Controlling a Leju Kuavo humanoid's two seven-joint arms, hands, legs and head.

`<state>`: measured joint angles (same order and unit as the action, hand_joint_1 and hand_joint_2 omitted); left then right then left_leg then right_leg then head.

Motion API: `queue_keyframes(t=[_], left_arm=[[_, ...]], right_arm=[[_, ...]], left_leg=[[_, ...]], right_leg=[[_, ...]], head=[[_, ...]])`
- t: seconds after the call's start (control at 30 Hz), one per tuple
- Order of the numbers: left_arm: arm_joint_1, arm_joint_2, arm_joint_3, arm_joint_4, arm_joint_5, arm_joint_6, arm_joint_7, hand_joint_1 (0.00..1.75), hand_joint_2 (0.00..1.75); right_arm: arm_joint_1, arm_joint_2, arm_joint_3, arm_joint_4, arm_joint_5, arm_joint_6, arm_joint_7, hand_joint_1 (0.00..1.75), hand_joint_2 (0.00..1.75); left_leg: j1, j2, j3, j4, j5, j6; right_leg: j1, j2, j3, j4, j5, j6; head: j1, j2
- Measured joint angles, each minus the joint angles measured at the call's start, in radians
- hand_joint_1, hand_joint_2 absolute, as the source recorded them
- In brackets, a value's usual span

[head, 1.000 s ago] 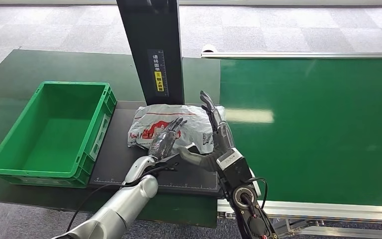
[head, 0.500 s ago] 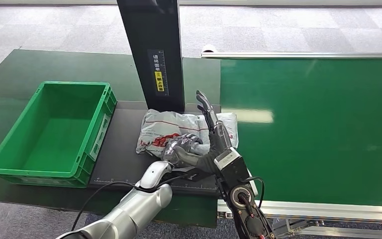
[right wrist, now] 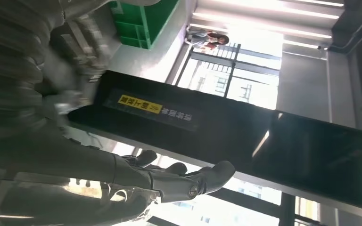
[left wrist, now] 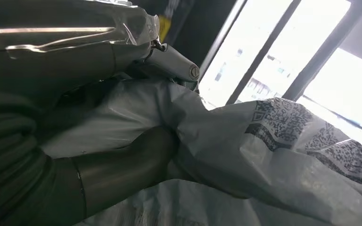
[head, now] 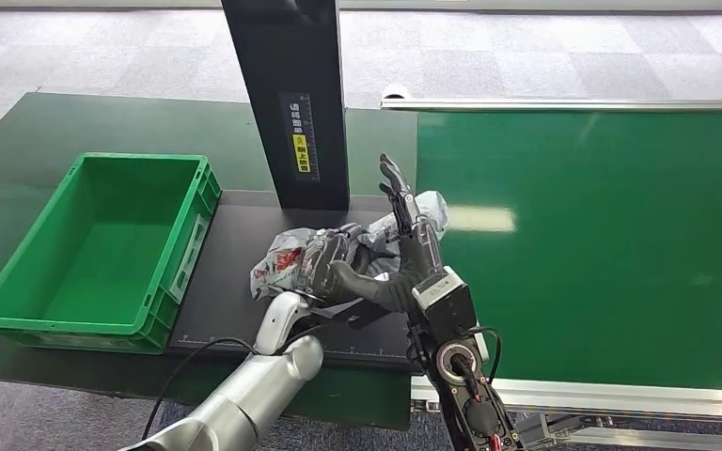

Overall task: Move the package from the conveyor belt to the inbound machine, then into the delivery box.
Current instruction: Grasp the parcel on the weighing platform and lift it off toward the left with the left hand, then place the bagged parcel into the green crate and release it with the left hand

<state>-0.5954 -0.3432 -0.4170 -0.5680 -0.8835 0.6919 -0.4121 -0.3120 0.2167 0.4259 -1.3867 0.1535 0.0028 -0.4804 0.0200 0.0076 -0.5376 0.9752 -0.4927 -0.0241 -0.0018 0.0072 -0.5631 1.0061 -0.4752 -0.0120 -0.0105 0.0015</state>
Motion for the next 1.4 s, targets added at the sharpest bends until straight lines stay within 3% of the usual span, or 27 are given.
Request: queue_keyframes(t=[0.07,0.27,0.4,0.5,0.63,0.8,1.13,1.27,1.4], left_arm=[[0.02,0.01,0.046,-0.132,0.028,-0.008,-0.026,1.75,1.75],[0.128,0.081,0.131,-0.69,0.063,-0.016,0.002,1.75,1.75],[0.18,0.121,0.191,-0.911,0.003,0.003,0.014,1.75,1.75],[0.199,0.146,0.268,-0.983,-0.044,0.007,0.024,1.75,1.75],[0.2,0.195,0.381,-0.97,-0.085,0.007,0.064,1.75,1.75],[0.161,0.283,0.526,-0.772,-0.128,-0.004,0.137,1.75,1.75],[0.087,0.409,0.593,-0.331,-0.222,-0.006,0.272,1.75,1.75],[0.076,0.44,0.602,-0.209,-0.268,-0.007,0.319,0.0,1.75],[0.05,0.455,0.616,-0.123,-0.235,-0.017,0.292,0.0,1.75]], right_arm=[[0.003,-0.001,-0.003,-0.002,0.0,-0.007,0.0,0.0,1.75],[0.028,-0.025,-0.032,-0.008,0.001,-0.071,-0.007,0.0,1.75],[0.054,-0.042,-0.056,-0.009,0.001,-0.092,-0.008,0.0,1.75],[0.075,-0.054,-0.074,-0.013,0.0,-0.099,-0.009,0.0,1.75],[0.102,-0.066,-0.092,-0.023,0.0,-0.104,-0.009,0.0,1.75],[0.131,-0.081,-0.104,-0.039,-0.008,-0.113,-0.008,0.0,1.75],[0.154,-0.086,-0.109,-0.045,-0.022,-0.107,0.002,0.0,1.75],[0.155,-0.087,-0.11,-0.037,-0.029,-0.103,0.002,0.0,1.75],[0.154,-0.086,-0.111,-0.026,-0.031,-0.103,0.002,0.0,1.75]], left_leg=[[0.0,0.002,0.0,0.0,0.0,0.0],[0.0,0.0,-0.002,0.0,0.0,0.0],[0.0,-0.001,-0.002,0.0,0.0,0.0],[0.0,-0.001,-0.002,0.0,0.0,0.0],[0.0,-0.001,-0.001,0.0,0.001,0.0],[0.0,-0.001,0.0,0.0,0.001,0.0],[0.0,0.0,-0.001,0.0,0.001,0.0],[0.0,0.0,-0.001,0.0,0.001,0.0],[0.0,-0.001,0.0,-0.001,0.001,0.0]], right_leg=[[0.0,0.001,0.0,0.0,0.0,0.0],[0.001,0.0,-0.001,0.0,0.0,0.001],[0.0,-0.001,-0.001,0.0,0.0,0.001],[0.0,-0.001,-0.001,0.0,0.0,0.001],[0.0,-0.001,0.0,0.0,0.0,0.001],[0.001,-0.001,0.0,0.0,0.0,0.0],[0.001,-0.001,0.0,0.0,0.0,0.001],[0.001,-0.001,0.0,0.0,0.0,0.0],[0.001,-0.002,0.001,0.0,0.0,0.0]], head=[[0.0,0.0],[-0.001,0.0],[-0.001,0.0],[-0.001,0.0],[-0.001,0.0],[-0.001,0.0],[-0.001,0.0],[-0.001,0.0],[-0.001,0.0]])
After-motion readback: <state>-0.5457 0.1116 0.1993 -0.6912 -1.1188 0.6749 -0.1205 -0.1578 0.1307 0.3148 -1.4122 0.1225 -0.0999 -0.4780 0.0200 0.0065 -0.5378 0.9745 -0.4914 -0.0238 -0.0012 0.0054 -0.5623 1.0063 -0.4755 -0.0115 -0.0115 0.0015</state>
